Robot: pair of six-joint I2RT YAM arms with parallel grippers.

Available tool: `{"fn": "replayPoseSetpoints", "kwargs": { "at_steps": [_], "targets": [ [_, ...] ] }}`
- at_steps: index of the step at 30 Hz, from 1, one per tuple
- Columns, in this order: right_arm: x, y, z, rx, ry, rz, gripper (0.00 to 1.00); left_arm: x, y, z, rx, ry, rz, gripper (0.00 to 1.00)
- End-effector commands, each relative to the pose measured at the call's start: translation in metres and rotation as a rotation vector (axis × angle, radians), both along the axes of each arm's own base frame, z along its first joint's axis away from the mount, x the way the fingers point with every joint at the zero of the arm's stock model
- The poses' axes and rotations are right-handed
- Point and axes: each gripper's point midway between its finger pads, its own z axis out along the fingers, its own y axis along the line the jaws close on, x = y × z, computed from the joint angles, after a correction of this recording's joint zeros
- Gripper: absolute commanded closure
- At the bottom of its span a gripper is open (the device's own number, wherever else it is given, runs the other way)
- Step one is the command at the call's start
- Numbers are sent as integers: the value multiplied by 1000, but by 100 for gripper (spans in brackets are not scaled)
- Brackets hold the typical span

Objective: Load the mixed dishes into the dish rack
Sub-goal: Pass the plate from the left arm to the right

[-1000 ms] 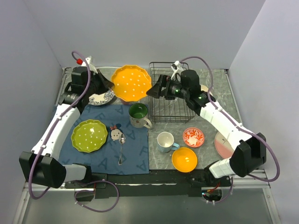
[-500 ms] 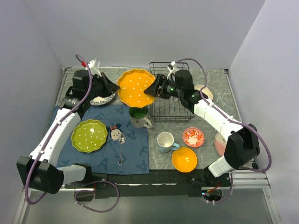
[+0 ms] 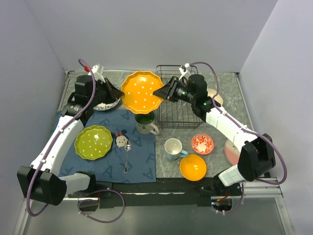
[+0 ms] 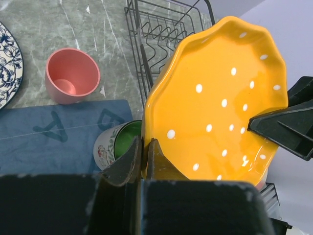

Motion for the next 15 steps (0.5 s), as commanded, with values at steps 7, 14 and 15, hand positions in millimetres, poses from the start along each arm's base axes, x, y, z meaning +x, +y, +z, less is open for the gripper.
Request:
{"fn": "replayPoseSetpoints", "kwargs": {
  "at_steps": [7,14,15],
  "targets": [
    [-36,5,43,67,-189,106,100,-17,-19,89,-103,-274,-105,49],
    [-54,6,61,111,-230,168,100,-25,-25,89,-113,-298,-156,17],
    [-56,6,63,118,-235,172,100,-24,-26,88,-117,-297,-160,16]
  ]
}}
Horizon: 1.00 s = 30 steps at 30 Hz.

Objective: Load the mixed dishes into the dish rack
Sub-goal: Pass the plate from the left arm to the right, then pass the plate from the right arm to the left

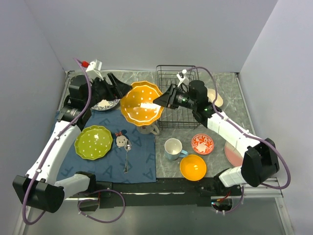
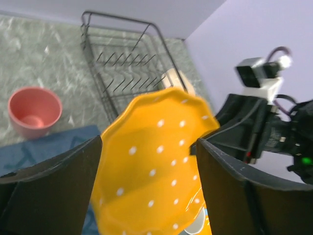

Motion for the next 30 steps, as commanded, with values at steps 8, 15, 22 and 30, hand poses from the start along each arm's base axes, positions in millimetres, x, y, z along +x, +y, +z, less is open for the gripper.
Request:
{"fn": "replayPoseSetpoints", "kwargs": {
  "at_steps": [8,15,22,30],
  "targets": [
    [-37,-1,95,195,-253,92,100,-4,2,19,-1,-96,6,13],
    [-43,-9,106,195,-294,71,100,-10,-2,-1,43,-64,-45,13],
    [-47,-8,125,232,-342,99,100,-46,-30,-9,76,-76,-344,20],
    [-49,-10,128,253,-356,111,100,-75,-41,0,31,-124,-498,41]
  ]
}}
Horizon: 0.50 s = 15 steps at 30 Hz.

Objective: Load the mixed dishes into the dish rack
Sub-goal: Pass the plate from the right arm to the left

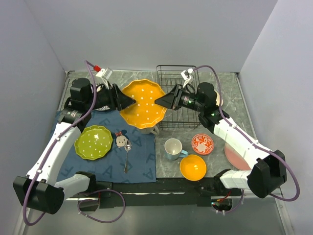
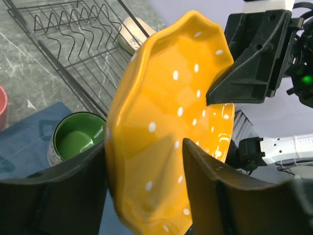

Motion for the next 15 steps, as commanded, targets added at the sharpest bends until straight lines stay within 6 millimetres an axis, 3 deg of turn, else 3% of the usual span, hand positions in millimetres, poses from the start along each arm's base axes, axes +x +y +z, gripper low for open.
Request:
{"fn": "replayPoseSetpoints", "kwargs": {
  "at_steps": [1,6,9,12,13,15],
  "targets": [
    [-15,-5,84,175,-231,37,100,-31,-13,16,-42,-72,-171,47],
    [-15,-5,85,188,-222,57,100,-33,-14,12,-44,-53,-187,72],
    [-11,-5,84,180,-214,55,100,-29,-15,13,-50,-39,-182,98],
    [1,-6,76,134,-194,8,99,-19,-12,15,-40,-30,-127,99],
    [4,-7,70,110,-179,-7,86,-15,-10,18,-37,-40,-100,99],
    [12,-12,69,74,-194,-58,76,-5,-4,23,-22,-40,-33,99]
  ]
}}
